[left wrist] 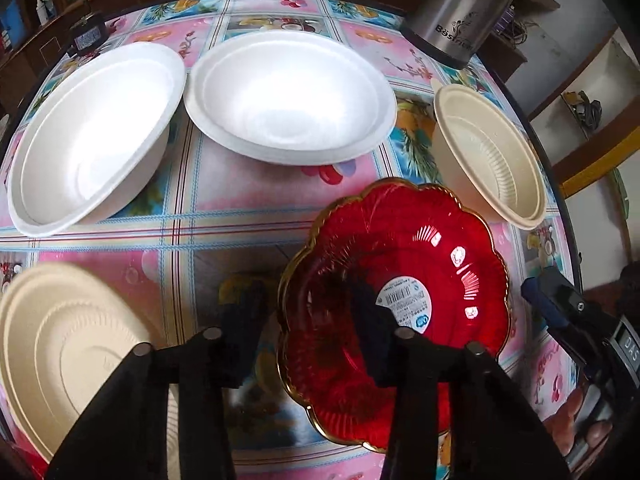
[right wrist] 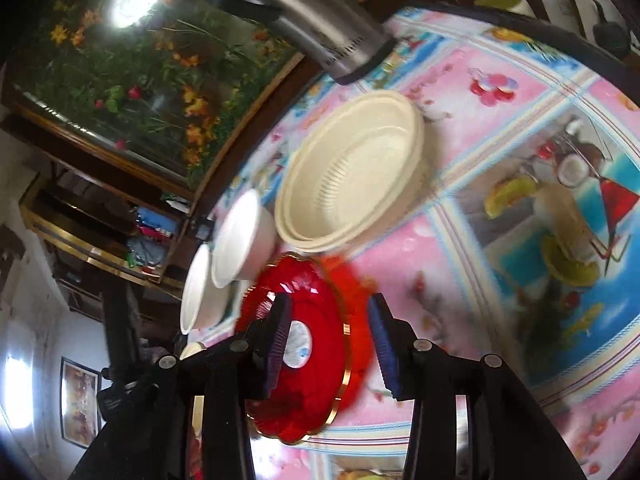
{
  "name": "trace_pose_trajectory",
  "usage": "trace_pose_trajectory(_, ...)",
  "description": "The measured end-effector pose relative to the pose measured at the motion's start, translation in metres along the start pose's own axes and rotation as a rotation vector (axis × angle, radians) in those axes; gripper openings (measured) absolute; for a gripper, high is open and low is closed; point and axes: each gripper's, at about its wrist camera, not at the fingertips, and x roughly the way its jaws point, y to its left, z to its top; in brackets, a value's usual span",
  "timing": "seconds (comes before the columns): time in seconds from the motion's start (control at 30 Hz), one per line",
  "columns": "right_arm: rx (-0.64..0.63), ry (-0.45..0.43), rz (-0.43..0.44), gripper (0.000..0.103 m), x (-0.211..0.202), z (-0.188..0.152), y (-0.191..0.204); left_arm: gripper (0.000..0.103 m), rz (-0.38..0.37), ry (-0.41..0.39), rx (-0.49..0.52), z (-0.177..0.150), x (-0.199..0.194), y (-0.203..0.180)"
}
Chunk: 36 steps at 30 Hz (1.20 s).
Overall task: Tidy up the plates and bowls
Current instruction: 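Lift the small red plate with the right gripper toward the left gripper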
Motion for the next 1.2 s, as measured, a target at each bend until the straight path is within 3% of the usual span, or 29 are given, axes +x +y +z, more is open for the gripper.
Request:
trace_pose_trajectory(0.03, 0.002, 0.013, 0.000, 0.042, 0.002, 0.000, -0.001, 0.030, -0.003, 0.002, 0.002, -0.002, 0.000, -0.001)
trace_pose_trajectory(0.3, -0.006, 0.120, -0.020, 0.041, 0.029, -0.008, 0.001, 0.016, 0.007, -0.003, -0.002, -0.015, -0.004, -0.002)
trace_pose_trajectory(0.47, -0.016, 0.128, -0.054, 0.016, 0.037, -0.012, 0.001, 0.015, 0.028, -0.023, 0.019, -0.019, -0.008, -0.007)
trace_pose_trajectory(0.57, -0.046, 0.105, -0.099, 0.007, 0.037, -0.015, 0.004, 0.015, 0.046, -0.035, 0.030, -0.022, -0.011, -0.008)
trace_pose_trajectory(0.9, -0.062, 0.094, -0.122, 0.008, 0.027, -0.028, 0.002, 0.016, 0.098, -0.053, 0.104, -0.054, -0.023, -0.027)
trace_pose_trajectory(1.2, -0.110, 0.112, -0.193, 0.009, -0.022, -0.072, -0.006, 0.022, 0.074, -0.042, 0.176, -0.131, -0.033, -0.050)
